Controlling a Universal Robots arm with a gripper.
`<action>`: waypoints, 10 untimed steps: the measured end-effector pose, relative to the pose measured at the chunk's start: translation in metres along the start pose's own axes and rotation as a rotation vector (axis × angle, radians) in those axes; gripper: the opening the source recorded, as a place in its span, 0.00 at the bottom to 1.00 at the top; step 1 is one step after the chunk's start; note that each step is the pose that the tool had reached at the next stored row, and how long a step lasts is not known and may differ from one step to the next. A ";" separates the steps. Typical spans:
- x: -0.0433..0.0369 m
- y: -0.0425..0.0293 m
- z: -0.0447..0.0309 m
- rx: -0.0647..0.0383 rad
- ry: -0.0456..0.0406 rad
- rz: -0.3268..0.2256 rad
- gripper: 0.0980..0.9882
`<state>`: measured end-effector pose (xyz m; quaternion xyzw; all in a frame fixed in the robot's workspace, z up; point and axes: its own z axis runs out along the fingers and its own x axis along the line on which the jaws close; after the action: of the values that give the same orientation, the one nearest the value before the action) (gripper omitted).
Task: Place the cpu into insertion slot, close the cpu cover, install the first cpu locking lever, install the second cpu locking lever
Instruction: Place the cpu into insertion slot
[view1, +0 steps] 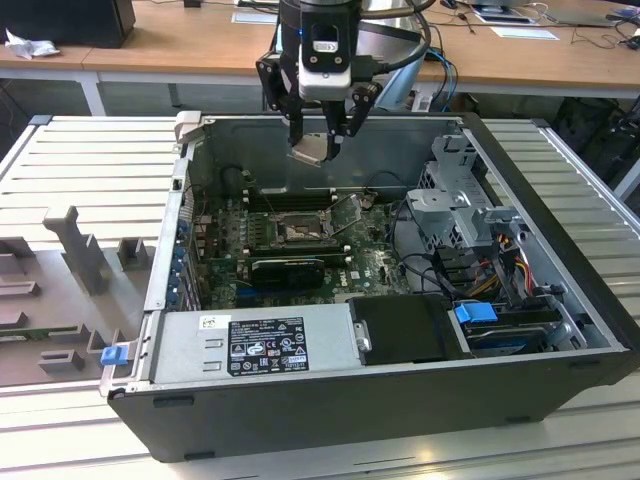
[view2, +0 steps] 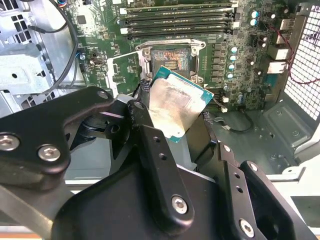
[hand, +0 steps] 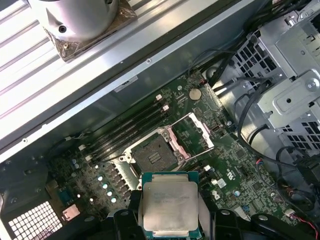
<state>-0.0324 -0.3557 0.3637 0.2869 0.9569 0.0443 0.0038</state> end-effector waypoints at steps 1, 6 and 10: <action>0.0000 0.0000 0.0000 0.000 0.0000 0.000 0.49; 0.0000 0.0000 0.0002 0.000 -0.0011 0.012 0.49; 0.0000 0.0000 0.0004 -0.001 -0.0030 0.034 0.49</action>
<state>-0.0324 -0.3557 0.3633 0.3033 0.9519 0.0443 0.0046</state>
